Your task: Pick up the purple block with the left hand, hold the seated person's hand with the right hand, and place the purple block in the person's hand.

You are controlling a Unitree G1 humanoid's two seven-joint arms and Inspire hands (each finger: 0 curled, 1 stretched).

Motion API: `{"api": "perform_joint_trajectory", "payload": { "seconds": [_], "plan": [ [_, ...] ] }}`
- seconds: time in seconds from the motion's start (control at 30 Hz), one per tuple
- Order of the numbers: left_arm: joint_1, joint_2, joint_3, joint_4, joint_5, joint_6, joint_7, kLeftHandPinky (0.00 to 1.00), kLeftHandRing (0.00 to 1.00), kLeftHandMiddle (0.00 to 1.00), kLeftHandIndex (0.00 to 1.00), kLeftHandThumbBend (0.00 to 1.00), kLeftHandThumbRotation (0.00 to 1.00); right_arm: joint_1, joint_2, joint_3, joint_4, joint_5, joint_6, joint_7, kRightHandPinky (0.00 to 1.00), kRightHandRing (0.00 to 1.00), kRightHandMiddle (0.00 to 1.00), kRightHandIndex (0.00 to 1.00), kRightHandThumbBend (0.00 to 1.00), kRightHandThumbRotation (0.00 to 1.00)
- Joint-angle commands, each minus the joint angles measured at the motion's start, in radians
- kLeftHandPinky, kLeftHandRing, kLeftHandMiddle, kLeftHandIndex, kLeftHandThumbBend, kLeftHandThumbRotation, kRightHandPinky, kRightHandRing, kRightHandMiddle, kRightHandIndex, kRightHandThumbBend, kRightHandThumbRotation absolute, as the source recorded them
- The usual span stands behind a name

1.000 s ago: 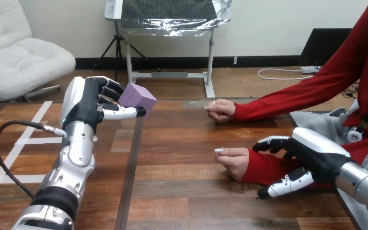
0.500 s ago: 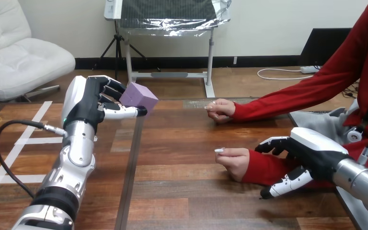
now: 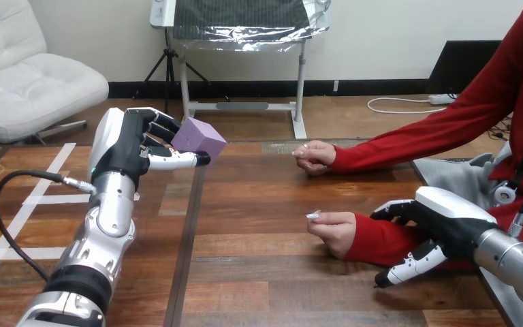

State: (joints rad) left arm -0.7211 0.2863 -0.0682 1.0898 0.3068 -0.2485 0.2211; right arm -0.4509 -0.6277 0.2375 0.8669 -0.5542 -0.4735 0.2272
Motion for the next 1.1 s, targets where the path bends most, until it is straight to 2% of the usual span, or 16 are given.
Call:
{"api": "perform_joint_trajectory", "payload": {
  "seconds": [0.0, 0.17, 0.43, 0.77, 1.07],
  "plan": [
    [-0.072, 0.009, 0.005, -0.037, -0.013, -0.029, -0.002, 0.33, 0.41, 0.46, 0.48, 0.66, 0.00, -0.091, 0.021, -0.002, 0.020, 0.019, 0.011, -0.024, 0.66, 0.79, 0.82, 0.78, 1.00, 0.30],
    [-0.066, 0.013, 0.003, -0.040, -0.008, -0.053, 0.004, 0.33, 0.41, 0.46, 0.48, 0.66, 0.00, -0.094, 0.022, 0.002, 0.031, 0.014, 0.007, -0.043, 0.65, 0.77, 0.80, 0.77, 1.00, 0.27],
    [-0.065, 0.013, 0.007, -0.043, -0.012, -0.056, 0.001, 0.32, 0.41, 0.46, 0.48, 0.65, 0.00, -0.100, 0.024, 0.011, 0.047, 0.001, 0.007, -0.075, 0.62, 0.74, 0.77, 0.75, 1.00, 0.24],
    [-0.062, 0.016, 0.007, -0.052, -0.009, -0.059, 0.000, 0.33, 0.41, 0.46, 0.47, 0.65, 0.00, -0.106, 0.027, 0.022, 0.056, 0.000, 0.026, -0.090, 0.59, 0.70, 0.72, 0.71, 0.98, 0.23],
    [-0.061, 0.017, 0.009, -0.061, -0.011, -0.055, -0.003, 0.30, 0.38, 0.44, 0.47, 0.65, 0.00, -0.109, 0.023, 0.044, 0.069, -0.014, 0.012, -0.122, 0.53, 0.63, 0.65, 0.64, 0.94, 0.23]
  ]
}}
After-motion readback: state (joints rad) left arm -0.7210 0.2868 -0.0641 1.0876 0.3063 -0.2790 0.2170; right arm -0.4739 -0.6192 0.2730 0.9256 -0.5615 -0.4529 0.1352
